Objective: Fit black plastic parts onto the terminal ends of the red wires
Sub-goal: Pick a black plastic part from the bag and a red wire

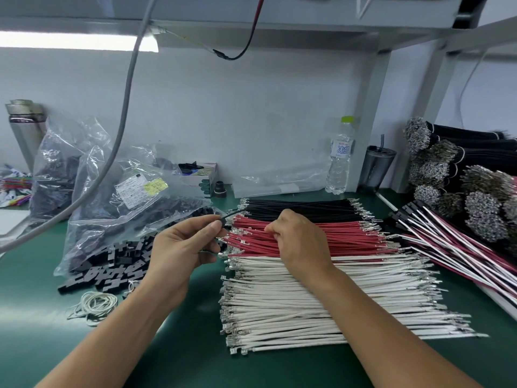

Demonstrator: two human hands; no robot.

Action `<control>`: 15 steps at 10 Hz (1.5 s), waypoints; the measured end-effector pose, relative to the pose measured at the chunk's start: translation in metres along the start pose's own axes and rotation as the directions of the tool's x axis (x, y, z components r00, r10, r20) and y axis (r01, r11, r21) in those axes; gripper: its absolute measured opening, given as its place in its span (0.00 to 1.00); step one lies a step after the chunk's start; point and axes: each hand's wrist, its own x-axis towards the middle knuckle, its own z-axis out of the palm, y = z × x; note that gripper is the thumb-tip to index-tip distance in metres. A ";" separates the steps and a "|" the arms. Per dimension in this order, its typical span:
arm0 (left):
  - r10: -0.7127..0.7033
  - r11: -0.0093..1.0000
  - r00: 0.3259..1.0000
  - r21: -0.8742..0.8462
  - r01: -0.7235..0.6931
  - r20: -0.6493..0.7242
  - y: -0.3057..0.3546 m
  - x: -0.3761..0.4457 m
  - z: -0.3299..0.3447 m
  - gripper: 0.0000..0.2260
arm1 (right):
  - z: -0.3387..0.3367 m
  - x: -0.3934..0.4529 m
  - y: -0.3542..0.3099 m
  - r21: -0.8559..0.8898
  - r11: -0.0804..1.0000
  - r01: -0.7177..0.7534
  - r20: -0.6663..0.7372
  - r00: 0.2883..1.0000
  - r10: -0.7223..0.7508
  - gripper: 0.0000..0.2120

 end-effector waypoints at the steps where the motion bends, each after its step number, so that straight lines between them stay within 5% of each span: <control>1: -0.004 1.000 1.000 -0.009 0.003 -0.003 0.001 0.000 0.000 0.12 | -0.009 0.001 0.008 -0.002 0.999 -0.041 -0.064 0.997 0.041 0.12; 3: 0.015 0.998 1.000 -0.067 -0.015 0.003 0.006 -0.001 -0.001 0.10 | -0.030 -0.001 0.032 0.193 0.970 -0.147 0.022 0.989 0.145 0.09; 5: -0.004 0.998 1.000 -0.067 0.004 0.001 0.007 -0.001 -0.003 0.11 | -0.044 -0.009 0.038 0.116 0.975 -0.192 0.290 0.945 0.151 0.10; 6: -0.012 0.998 1.000 -0.061 0.013 0.009 0.006 -0.001 -0.003 0.12 | -0.046 -0.009 0.030 0.137 0.979 -0.154 0.314 0.944 0.104 0.03; 7: -0.027 0.998 1.000 -0.057 0.028 0.012 0.006 -0.001 -0.002 0.11 | -0.042 -0.011 0.019 0.082 0.994 -0.074 0.341 0.939 0.042 0.08; 8: -0.040 0.998 0.999 -0.051 0.040 0.005 0.006 -0.001 -0.003 0.11 | -0.038 -0.010 0.013 0.009 1.000 -0.025 0.297 0.955 0.021 0.10; 11: -0.092 0.989 0.993 -0.105 0.100 0.073 0.009 -0.001 -0.006 0.09 | -0.055 -0.015 0.003 0.485 0.873 -0.041 0.140 0.990 -0.032 0.04; 15: -0.131 0.985 0.975 -0.091 0.149 0.179 0.012 -0.007 -0.001 0.11 | -0.056 -0.020 -0.016 0.406 0.912 0.055 0.097 0.990 -0.103 0.02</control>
